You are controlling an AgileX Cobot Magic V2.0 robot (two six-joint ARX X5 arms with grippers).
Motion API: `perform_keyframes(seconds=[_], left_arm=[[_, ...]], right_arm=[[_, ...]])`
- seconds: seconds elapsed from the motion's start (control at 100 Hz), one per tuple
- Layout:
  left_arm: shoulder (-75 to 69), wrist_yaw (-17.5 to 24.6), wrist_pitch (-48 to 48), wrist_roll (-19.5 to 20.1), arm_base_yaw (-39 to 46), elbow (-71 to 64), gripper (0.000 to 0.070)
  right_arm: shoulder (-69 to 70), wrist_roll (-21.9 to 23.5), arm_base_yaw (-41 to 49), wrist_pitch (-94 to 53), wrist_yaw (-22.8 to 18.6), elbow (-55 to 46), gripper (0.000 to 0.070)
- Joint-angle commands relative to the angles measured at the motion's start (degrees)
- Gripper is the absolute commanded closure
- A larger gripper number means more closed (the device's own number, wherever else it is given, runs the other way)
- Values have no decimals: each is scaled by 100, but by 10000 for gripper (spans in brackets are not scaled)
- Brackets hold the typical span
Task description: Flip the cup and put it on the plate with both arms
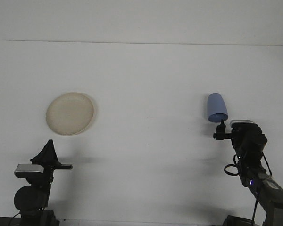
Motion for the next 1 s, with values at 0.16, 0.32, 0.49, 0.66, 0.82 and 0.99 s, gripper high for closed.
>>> perform_keyframes(seconds=[0.16,0.32,0.49,0.66,0.82,0.99], left_arm=[[-11,-9,74,-11,11,-116,689],[-11,-9,76,-11,11,-116,689],[-11,-9,76,-11,11,-116,689],[-11,-9,76,-11,11,-116,689],[-11,-9,76,-11,11,-116,689],[-11,-9,76,-11,11,-116,689]], right_arm=[[691,59,-17,826,-48,87,126],[1115,57,-20,1058,-66,236,136],[1486,55,-20,1147,-181,520,141],[1757,57,-20,1287,-208,748,157],[2011,55,-20,1296,-297,925,169],[2179,15,-17,1375,-457,1012,298]])
